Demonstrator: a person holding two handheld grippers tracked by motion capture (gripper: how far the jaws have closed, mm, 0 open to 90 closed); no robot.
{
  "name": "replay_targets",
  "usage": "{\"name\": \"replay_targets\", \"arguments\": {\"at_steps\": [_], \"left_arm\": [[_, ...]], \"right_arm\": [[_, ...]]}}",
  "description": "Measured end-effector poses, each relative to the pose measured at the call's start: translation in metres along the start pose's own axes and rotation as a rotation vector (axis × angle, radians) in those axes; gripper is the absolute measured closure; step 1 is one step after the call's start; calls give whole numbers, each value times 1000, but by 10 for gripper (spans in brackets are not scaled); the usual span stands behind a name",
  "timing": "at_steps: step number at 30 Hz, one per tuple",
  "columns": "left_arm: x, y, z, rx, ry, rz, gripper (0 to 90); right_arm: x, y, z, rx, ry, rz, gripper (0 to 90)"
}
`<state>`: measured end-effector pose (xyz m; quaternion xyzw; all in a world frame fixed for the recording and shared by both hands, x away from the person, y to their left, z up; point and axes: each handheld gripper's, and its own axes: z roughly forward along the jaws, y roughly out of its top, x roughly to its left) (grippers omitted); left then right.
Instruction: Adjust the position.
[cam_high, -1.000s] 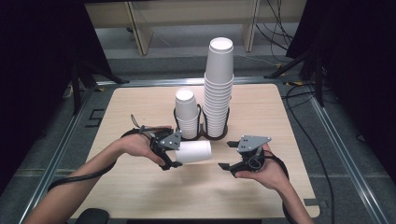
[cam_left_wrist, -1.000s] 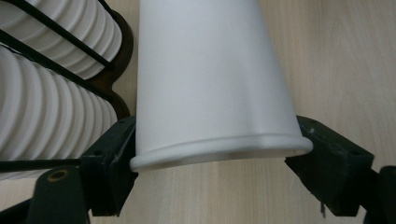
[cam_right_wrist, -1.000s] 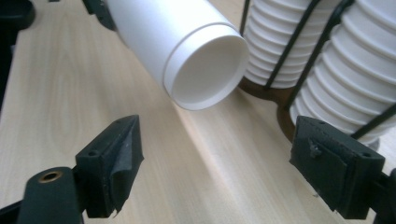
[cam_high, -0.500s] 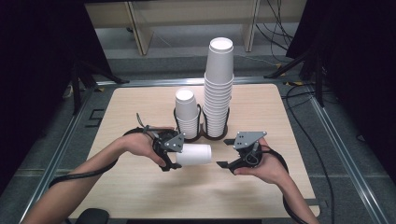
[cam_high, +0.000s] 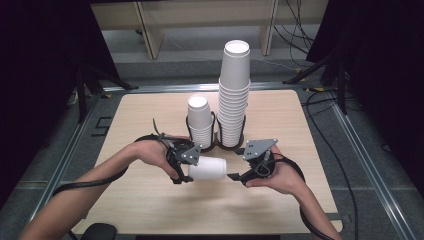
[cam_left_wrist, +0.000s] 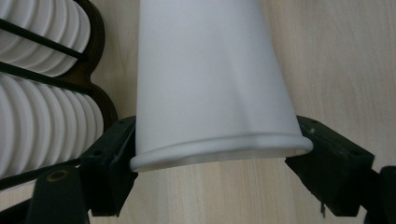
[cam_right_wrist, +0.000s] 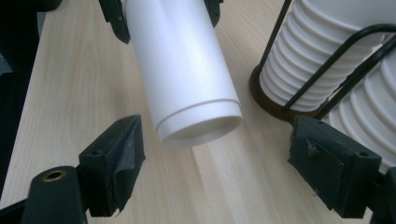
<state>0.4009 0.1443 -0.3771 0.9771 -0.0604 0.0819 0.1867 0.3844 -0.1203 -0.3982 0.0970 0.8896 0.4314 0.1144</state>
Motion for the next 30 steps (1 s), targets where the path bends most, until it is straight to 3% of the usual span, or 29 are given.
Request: {"name": "replay_targets", "arguments": {"at_steps": [1,2,3,4,12,16,17,20,21,23,26,30], "left_arm": [[0,1,0,6,0,1,198],[1,1,-1,13,-2,1,198],[-1,2,0,-1,0,-27,198],[1,3,-1,25,9,-3,198],[2,6,-2,76,-8,29,198],[3,7,-2,89,-11,33,198],[4,8,-2,96,-13,32,198],[5,8,-2,105,-13,33,198],[5,9,-2,108,-14,34,198],[5,10,-3,111,-18,34,198],[5,11,-4,124,-18,44,198],[5,14,-5,133,-24,57,198]], "right_arm": [[1,1,1,4,9,13,185],[0,3,2,1,6,-6,184],[0,4,3,5,2,-14,184],[1,5,4,10,12,-2,184],[2,12,14,30,27,-32,185],[1,16,17,36,27,-71,186],[2,17,18,41,36,-57,186],[2,20,21,44,37,-73,186],[4,21,22,52,45,-50,187],[3,24,23,48,40,-80,187],[5,27,26,57,57,-68,187],[5,32,30,70,57,-105,188]]}}
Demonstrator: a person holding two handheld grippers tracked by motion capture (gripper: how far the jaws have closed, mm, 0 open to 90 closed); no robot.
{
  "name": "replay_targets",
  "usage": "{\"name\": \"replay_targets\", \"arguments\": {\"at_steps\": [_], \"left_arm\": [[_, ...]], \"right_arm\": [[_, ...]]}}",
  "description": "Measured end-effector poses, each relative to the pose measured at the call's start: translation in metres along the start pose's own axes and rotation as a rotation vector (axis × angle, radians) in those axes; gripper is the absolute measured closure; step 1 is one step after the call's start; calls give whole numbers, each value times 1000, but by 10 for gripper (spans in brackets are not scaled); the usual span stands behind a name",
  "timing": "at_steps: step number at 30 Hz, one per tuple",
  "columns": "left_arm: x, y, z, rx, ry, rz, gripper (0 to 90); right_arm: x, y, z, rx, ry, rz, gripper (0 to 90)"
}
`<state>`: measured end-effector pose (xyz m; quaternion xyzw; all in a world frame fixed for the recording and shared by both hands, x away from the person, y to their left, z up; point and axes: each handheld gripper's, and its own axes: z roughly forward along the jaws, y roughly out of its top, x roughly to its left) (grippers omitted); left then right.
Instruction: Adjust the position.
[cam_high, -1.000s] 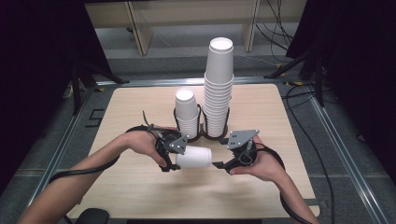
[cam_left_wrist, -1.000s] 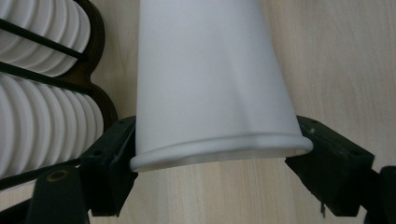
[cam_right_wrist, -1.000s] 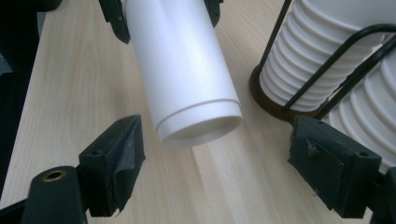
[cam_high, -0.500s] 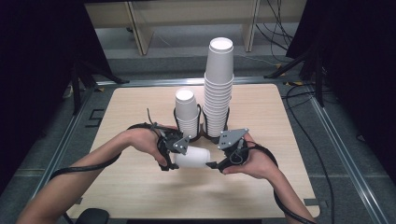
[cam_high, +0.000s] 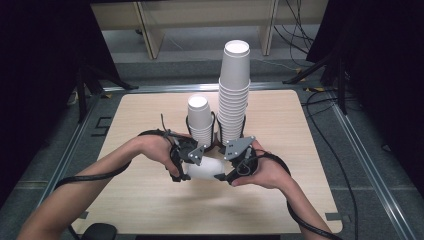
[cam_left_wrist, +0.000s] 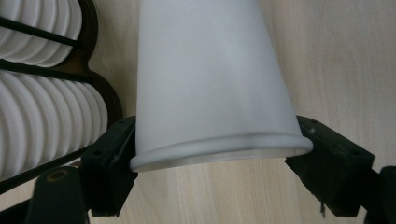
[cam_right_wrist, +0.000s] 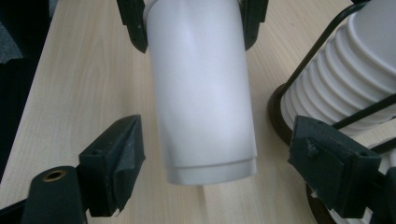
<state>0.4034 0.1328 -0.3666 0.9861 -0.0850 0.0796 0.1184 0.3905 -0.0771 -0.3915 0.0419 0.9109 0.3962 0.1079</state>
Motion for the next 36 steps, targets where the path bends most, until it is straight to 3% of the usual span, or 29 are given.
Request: {"name": "replay_targets", "arguments": {"at_steps": [3,4,5,8,9,11,13,15,16,17,18,19,23,24,25,30,35,36], "left_arm": [[0,1,1,8,-3,8,198],[0,2,1,8,-3,11,198],[0,2,1,12,-4,13,198],[0,4,1,13,-3,22,198],[0,4,1,12,-5,21,198],[-1,5,1,12,-6,25,198],[-1,5,1,13,-8,30,198],[-1,5,0,11,-6,29,198],[0,5,0,9,-7,27,198],[0,5,0,7,-6,28,198],[0,5,-1,7,-7,29,198],[-1,5,-1,7,-7,29,198],[-1,6,-1,12,-9,36,198],[-1,6,-1,14,-11,39,198],[-1,5,-1,14,-11,39,198],[-1,5,-1,9,-5,41,198],[-1,5,-3,12,-7,42,198],[-1,5,-3,14,-8,43,198]], "right_arm": [[0,4,2,-1,10,-11,189],[3,4,3,13,15,34,189],[0,5,5,3,14,-12,191],[1,7,9,19,24,1,192],[-1,8,10,12,23,-25,193],[0,9,13,12,30,-29,195],[2,9,15,17,42,-4,200],[1,10,17,9,40,-34,201],[5,10,17,26,47,24,202],[3,10,18,16,49,-5,204],[5,10,19,20,52,20,204],[2,10,21,8,44,-32,205],[2,10,25,6,56,-28,209],[5,10,24,18,58,13,210],[3,10,25,8,61,-22,211],[2,12,27,9,57,-42,212],[2,10,30,13,56,-39,212],[5,9,30,24,67,10,212]]}}
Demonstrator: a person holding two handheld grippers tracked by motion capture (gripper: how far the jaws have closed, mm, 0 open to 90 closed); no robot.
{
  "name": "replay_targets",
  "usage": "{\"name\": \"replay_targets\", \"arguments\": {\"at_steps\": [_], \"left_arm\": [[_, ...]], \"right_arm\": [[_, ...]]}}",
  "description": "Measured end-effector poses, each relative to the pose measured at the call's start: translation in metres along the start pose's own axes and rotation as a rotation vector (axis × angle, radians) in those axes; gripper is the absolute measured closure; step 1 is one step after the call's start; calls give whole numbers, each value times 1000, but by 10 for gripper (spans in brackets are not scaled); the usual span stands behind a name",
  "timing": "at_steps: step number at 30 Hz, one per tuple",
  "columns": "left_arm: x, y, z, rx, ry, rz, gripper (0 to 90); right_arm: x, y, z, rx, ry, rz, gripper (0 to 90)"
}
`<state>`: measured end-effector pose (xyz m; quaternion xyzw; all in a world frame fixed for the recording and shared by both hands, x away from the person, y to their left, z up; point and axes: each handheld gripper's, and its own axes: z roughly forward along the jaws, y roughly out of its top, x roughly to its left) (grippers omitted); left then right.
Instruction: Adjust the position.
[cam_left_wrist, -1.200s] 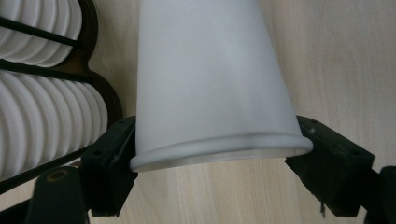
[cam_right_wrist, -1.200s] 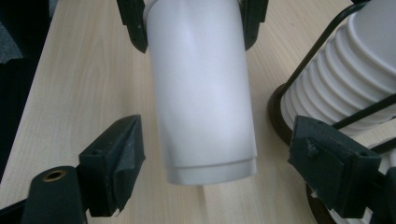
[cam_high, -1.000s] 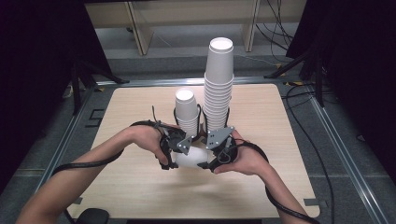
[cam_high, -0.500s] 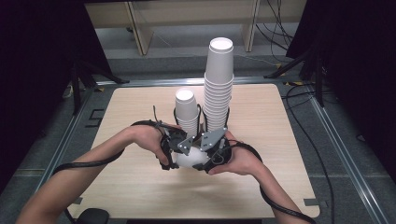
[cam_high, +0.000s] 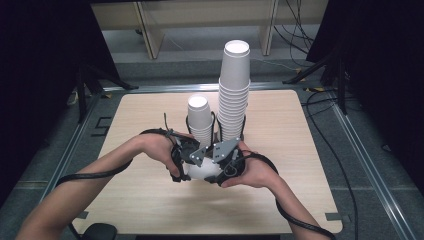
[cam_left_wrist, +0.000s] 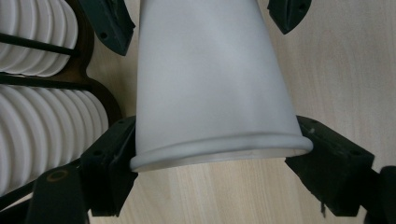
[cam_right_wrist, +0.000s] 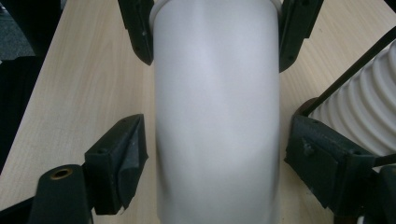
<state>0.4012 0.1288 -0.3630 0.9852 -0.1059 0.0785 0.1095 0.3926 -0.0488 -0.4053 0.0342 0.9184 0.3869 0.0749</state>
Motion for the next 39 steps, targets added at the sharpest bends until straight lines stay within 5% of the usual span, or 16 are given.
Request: {"name": "replay_targets", "arguments": {"at_steps": [2,24,26,28,30,35,38,39], "left_arm": [[0,0,0,0,-1,1,198],[-3,2,-1,-12,-5,12,198],[-3,3,-1,-10,-9,17,199],[-4,3,-1,-9,-11,15,199],[-4,4,0,-22,-9,17,195],[-7,0,0,-98,8,-10,130],[-9,-4,2,-117,16,-27,62],[-9,-6,3,-122,17,-33,39]], "right_arm": [[-3,0,2,-7,-2,-47,212],[0,-9,9,-17,7,-27,259],[3,-10,8,-10,1,9,262],[1,-10,9,-14,-5,-40,266],[2,-11,10,-9,2,-30,269],[1,-15,10,-19,-30,-102,263],[5,-18,9,-36,-45,-88,263],[10,-20,8,-26,-47,-35,263]]}}
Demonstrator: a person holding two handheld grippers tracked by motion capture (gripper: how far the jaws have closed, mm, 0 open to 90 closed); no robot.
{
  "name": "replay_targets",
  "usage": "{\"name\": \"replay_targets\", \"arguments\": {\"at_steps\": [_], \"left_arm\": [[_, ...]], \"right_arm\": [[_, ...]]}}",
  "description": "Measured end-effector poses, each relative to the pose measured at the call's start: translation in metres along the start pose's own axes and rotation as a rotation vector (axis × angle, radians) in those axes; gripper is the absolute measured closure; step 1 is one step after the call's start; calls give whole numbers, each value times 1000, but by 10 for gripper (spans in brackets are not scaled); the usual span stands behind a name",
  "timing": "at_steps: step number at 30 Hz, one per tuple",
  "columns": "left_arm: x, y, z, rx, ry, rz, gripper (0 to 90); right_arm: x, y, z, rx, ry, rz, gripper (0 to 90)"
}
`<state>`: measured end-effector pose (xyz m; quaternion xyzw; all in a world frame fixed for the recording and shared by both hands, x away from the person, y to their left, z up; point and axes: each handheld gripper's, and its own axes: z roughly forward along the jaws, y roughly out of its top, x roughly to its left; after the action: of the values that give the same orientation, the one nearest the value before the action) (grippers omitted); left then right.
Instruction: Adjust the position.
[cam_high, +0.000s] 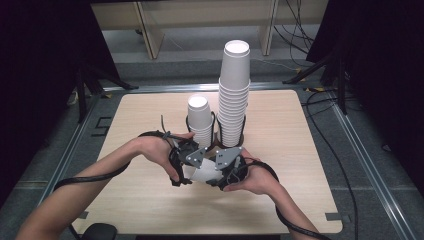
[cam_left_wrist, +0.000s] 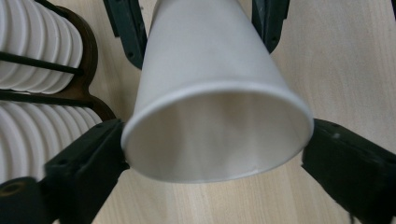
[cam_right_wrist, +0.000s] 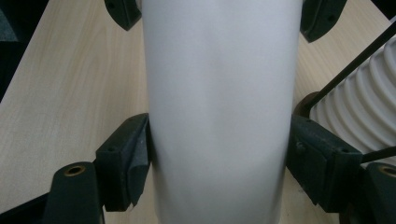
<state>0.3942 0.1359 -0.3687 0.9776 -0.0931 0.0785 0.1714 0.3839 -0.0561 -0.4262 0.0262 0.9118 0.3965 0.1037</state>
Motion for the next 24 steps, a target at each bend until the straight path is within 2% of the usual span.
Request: {"name": "replay_targets", "arguments": {"at_steps": [1,2,3,5,6,8,9,11,14,15,17,18,19,21,23,24], "left_arm": [[-1,-2,0,-7,2,-5,21],[-2,-4,1,-15,5,-8,11],[-2,-6,0,-21,8,-12,3],[-4,-10,0,-46,33,-19,0],[-4,-12,0,-60,44,-30,0],[-5,-16,-3,-89,65,-41,0],[-5,-19,-4,-110,83,-53,0],[-5,-25,-5,-173,121,-88,0],[-8,-34,-6,-281,172,-166,0],[-9,-37,-6,-312,187,-191,0],[-11,-43,-5,-385,213,-247,0],[-13,-45,-2,-427,221,-281,0],[-14,-47,-1,-448,237,-304,0],[-16,-51,2,-497,248,-356,0],[-19,-55,6,-563,258,-419,0],[-21,-56,8,-598,251,-450,0]], "right_arm": [[1,-1,-1,1,-2,-9,263],[-1,-2,-1,-9,-11,-54,263],[3,-4,-1,4,-1,-5,263],[1,-8,-1,-4,-12,-43,263],[1,-10,-2,-4,-6,-20,263],[1,-14,-4,-23,-28,-34,262],[2,-17,-5,-31,-30,-6,262],[3,-22,-9,-60,-57,16,261],[6,-31,-16,-126,-102,65,260],[5,-35,-18,-152,-124,53,259],[8,-41,-20,-186,-146,109,259],[9,-44,-21,-212,-158,121,258],[9,-46,-22,-231,-173,135,258],[8,-50,-24,-257,-202,142,257],[10,-52,-25,-279,-223,170,256],[9,-53,-26,-295,-236,170,256]]}}
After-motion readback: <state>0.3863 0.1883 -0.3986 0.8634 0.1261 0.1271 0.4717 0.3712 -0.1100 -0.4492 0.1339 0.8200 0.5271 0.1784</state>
